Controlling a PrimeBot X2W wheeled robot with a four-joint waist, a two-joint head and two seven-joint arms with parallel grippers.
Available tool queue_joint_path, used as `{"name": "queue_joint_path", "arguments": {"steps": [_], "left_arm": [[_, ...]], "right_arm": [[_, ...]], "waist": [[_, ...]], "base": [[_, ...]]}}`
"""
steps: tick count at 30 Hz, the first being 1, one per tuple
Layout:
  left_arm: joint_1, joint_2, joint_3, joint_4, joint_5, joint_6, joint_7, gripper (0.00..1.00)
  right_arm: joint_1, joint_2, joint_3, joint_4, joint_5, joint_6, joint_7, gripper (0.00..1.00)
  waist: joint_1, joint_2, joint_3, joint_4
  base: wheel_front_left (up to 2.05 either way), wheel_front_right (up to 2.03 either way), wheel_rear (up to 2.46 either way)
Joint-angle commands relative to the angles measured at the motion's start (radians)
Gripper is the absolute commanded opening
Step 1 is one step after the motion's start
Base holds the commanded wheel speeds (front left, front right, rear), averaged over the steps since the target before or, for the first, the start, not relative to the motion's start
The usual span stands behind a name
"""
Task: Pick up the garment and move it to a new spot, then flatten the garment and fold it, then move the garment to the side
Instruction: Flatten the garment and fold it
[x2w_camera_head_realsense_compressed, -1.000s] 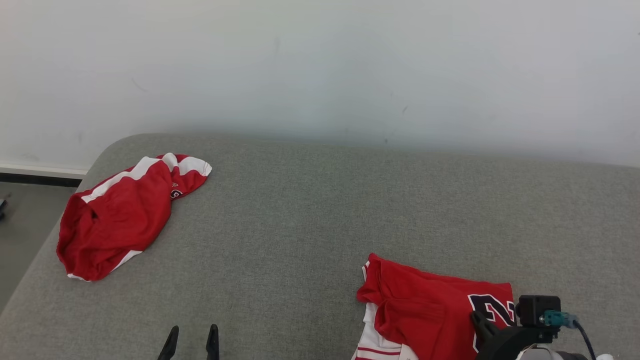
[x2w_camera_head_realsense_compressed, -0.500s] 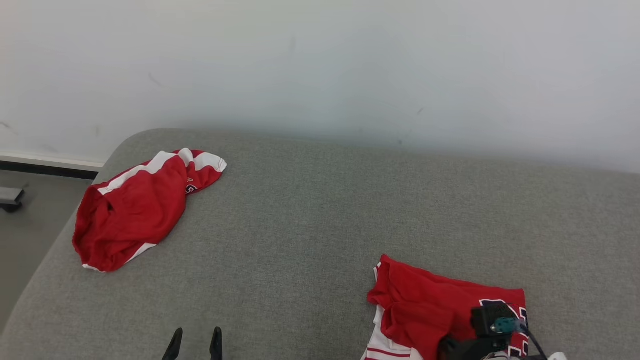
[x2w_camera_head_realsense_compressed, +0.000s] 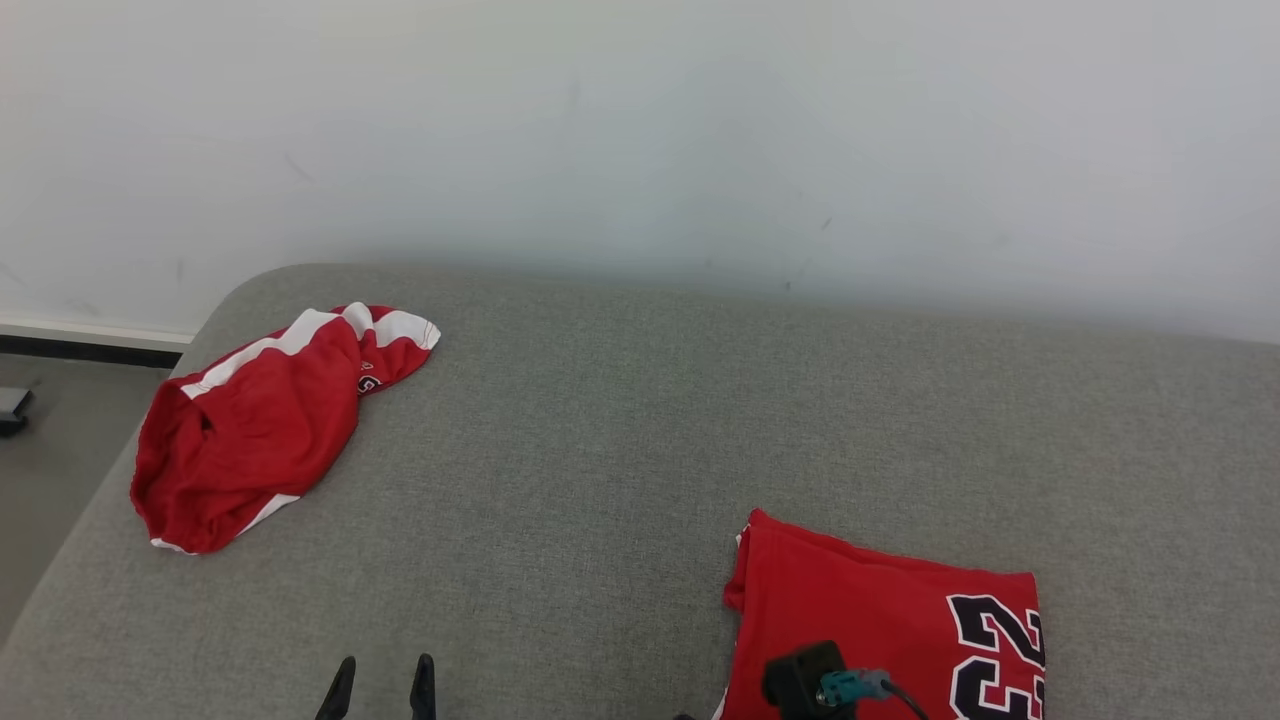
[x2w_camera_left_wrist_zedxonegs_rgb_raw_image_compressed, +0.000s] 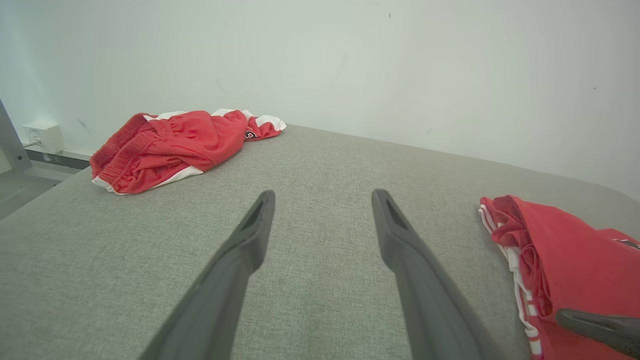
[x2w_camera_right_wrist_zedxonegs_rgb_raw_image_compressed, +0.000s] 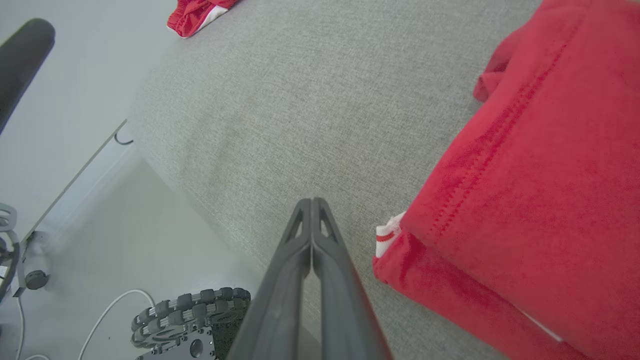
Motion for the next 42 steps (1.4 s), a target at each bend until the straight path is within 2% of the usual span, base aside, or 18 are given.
{"name": "queue_joint_path", "arguments": {"steps": [1,3,4,5,9,14,15,22,27,33,42], "left_arm": [[-0.001,-0.002,0.000,-0.002,-0.003,0.005,-0.003,1.00],[-0.002,-0.002,0.001,-0.001,-0.003,0.005,-0.003,1.00],[-0.001,-0.002,0.002,-0.002,-0.004,0.006,-0.003,1.00],[0.001,-0.002,0.003,-0.002,-0.003,0.006,-0.003,1.00],[0.008,-0.002,0.010,-0.006,-0.005,0.008,-0.003,1.00],[0.023,-0.002,0.030,-0.014,-0.013,0.018,-0.003,1.00],[0.023,-0.002,0.030,-0.014,-0.013,0.018,-0.003,1.00],[0.014,-0.002,0.049,-0.019,-0.008,0.024,-0.003,1.00],[0.006,-0.002,0.059,-0.014,-0.005,0.026,-0.003,1.00],[-0.002,-0.002,0.078,0.001,0.007,0.020,-0.003,1.00],[-0.044,-0.001,0.115,0.062,0.036,0.008,-0.003,1.00]], "right_arm": [[-0.018,0.000,0.008,-0.019,0.011,-0.002,-0.010,0.00],[-0.025,-0.001,0.007,-0.033,0.009,-0.002,-0.020,0.00],[-0.029,-0.001,-0.001,-0.041,0.001,-0.002,-0.027,0.41],[-0.030,-0.001,-0.013,-0.049,-0.007,-0.002,-0.036,1.00],[-0.014,-0.004,-0.087,-0.082,-0.053,-0.002,-0.081,1.00],[0.019,-0.001,-0.220,-0.131,-0.109,-0.002,-0.187,1.00],[0.019,-0.001,-0.220,-0.131,-0.109,-0.002,-0.187,1.00],[0.045,-0.001,-0.400,-0.164,-0.224,-0.002,-0.328,1.00],[0.062,0.000,-0.488,-0.170,-0.265,-0.002,-0.401,1.00],[0.069,-0.036,-0.531,-0.133,-0.277,-0.002,-0.453,1.00],[0.058,-0.097,-0.503,-0.056,-0.255,-0.002,-0.506,1.00]], "waist": [[0.0000,0.0000,0.003,-0.008],[0.0000,0.0000,0.003,-0.013],[0.0000,0.0000,0.003,-0.016],[0.0000,0.0000,0.002,-0.019],[0.0000,0.0000,-0.001,-0.032],[0.0000,0.0000,-0.012,-0.064],[0.0000,0.0000,-0.012,-0.064],[0.0000,0.0000,-0.022,-0.111],[0.0000,0.0000,-0.026,-0.146],[0.0000,0.0000,-0.031,-0.185],[0.0000,0.0000,-0.040,-0.217]], "base": [[0.00,0.00,0.00],[0.00,0.00,0.00],[0.00,0.00,0.00],[0.00,0.00,0.00],[0.00,0.00,0.00],[0.00,0.00,0.00],[0.00,0.00,0.00],[0.00,0.00,0.00],[0.00,0.00,0.00],[0.00,0.00,0.00],[0.00,0.00,0.00]]}}
